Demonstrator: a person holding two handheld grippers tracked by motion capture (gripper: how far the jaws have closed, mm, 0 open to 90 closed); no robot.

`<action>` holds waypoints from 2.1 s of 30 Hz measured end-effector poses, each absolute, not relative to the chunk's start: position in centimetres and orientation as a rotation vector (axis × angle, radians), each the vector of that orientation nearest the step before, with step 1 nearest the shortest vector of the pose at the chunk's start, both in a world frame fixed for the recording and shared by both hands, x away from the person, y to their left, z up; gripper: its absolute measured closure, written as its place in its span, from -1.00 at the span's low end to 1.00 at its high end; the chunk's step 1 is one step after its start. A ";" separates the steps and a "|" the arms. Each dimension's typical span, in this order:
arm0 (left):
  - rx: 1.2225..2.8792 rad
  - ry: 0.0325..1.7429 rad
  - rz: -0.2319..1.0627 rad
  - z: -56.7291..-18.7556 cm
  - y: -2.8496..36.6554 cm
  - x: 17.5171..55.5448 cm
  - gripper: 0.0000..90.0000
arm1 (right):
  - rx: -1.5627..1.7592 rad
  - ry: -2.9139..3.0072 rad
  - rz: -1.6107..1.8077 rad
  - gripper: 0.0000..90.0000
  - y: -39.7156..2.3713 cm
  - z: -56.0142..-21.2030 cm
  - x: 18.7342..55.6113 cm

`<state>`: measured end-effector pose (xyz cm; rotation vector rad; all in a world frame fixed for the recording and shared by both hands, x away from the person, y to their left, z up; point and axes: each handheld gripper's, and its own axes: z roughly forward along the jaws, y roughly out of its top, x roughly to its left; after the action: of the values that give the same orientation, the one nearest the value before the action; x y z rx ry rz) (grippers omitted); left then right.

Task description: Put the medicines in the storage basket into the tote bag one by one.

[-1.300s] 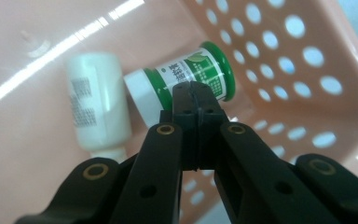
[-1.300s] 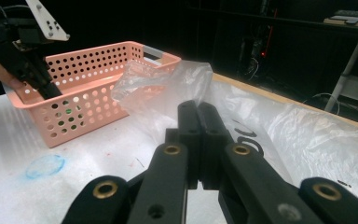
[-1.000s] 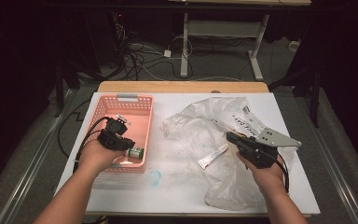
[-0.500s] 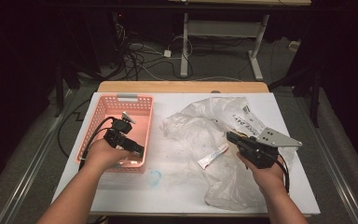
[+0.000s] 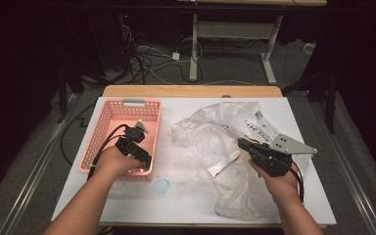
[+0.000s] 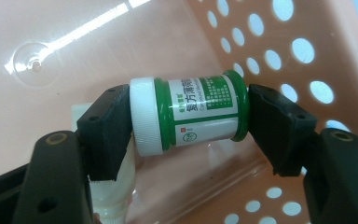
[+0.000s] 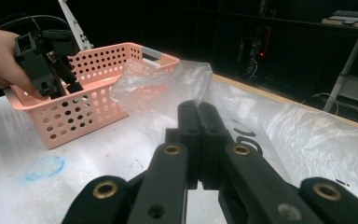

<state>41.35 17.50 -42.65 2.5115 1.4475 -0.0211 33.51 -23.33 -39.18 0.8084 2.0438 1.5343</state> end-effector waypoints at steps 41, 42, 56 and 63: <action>2.495 1.356 0.102 -41.4 17.5 40.0 -0.23 | 0.805 2.038 1.541 1.00 -23.4 -39.1 33.4; 2.482 1.351 0.111 -41.3 17.6 39.8 -0.23 | 0.804 2.037 1.542 1.00 -23.4 -39.1 33.4; 2.320 1.292 0.188 -40.8 19.0 37.2 -0.23 | 0.800 2.039 1.536 1.00 -23.4 -39.1 33.4; 2.227 1.253 0.232 -40.6 19.7 35.6 -0.23 | 0.799 2.040 1.535 1.00 -23.4 -39.2 33.5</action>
<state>35.57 19.71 -40.62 2.2266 1.2533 0.2324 33.45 -23.41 -39.15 0.7988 2.0400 1.5347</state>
